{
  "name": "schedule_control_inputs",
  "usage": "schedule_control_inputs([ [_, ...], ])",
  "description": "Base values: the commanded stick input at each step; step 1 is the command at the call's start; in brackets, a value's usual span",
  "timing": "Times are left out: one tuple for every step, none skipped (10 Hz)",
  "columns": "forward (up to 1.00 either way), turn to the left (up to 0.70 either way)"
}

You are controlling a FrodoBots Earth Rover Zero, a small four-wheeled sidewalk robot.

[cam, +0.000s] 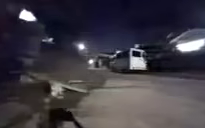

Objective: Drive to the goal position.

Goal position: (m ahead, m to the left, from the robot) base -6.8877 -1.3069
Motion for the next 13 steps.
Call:
schedule_control_inputs([
  [0.0, -0.7],
  [0.0, -0.7],
  [0.0, -0.7],
  [0.0, -0.7],
  [0.0, -0.7],
  [0.0, -0.7],
  [0.0, -0.7],
  [0.0, -0.7],
  [0.0, -0.7],
  [0.0, -0.7],
  [0.0, -0.55],
  [0.0, 0.0],
  [0.0, 0.0],
])
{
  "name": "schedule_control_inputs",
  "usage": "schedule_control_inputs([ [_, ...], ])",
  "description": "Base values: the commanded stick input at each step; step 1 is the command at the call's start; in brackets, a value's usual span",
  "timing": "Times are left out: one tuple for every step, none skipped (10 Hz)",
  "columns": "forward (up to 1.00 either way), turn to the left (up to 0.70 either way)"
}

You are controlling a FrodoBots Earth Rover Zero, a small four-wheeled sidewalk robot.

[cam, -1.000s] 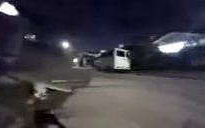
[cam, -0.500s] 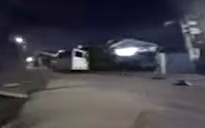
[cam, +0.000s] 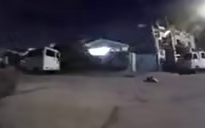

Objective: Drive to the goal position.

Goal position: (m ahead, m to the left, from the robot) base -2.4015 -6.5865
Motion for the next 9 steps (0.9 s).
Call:
schedule_control_inputs([
  [0.0, 0.0],
  [0.0, 0.0],
  [0.0, 0.0],
  [0.0, 0.0],
  [0.0, 0.0],
  [0.0, -0.57],
  [0.0, -0.7],
  [0.0, -0.7],
  [0.0, -0.7],
])
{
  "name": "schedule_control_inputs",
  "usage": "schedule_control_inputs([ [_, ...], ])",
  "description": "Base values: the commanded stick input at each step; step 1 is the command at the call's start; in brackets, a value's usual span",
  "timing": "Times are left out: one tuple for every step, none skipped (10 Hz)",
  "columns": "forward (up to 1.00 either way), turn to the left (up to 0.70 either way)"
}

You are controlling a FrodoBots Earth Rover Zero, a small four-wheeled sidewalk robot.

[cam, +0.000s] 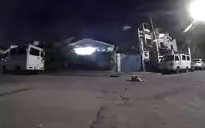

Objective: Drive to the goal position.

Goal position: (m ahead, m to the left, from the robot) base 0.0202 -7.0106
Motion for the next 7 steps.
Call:
schedule_control_inputs([
  [0.0, -0.7],
  [0.0, -0.7],
  [0.0, -0.7],
  [0.0, -0.7],
  [0.0, -0.7],
  [0.24, -0.6],
  [0.59, -0.42],
])
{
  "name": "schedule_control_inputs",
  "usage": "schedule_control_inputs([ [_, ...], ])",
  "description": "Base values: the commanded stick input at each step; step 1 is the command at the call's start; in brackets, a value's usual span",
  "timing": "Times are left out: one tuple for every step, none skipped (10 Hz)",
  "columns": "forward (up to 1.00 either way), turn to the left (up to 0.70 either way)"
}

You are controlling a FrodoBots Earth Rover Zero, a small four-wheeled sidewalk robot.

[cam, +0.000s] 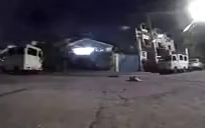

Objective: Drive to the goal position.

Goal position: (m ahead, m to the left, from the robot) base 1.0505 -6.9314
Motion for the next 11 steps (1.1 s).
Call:
schedule_control_inputs([
  [0.7, -0.35],
  [0.7, -0.35],
  [0.7, -0.35],
  [0.7, -0.35],
  [0.7, -0.35],
  [0.7, -0.35],
  [0.7, -0.35],
  [0.7, -0.35],
  [0.7, -0.35],
  [0.7, -0.35],
  [0.7, -0.35],
])
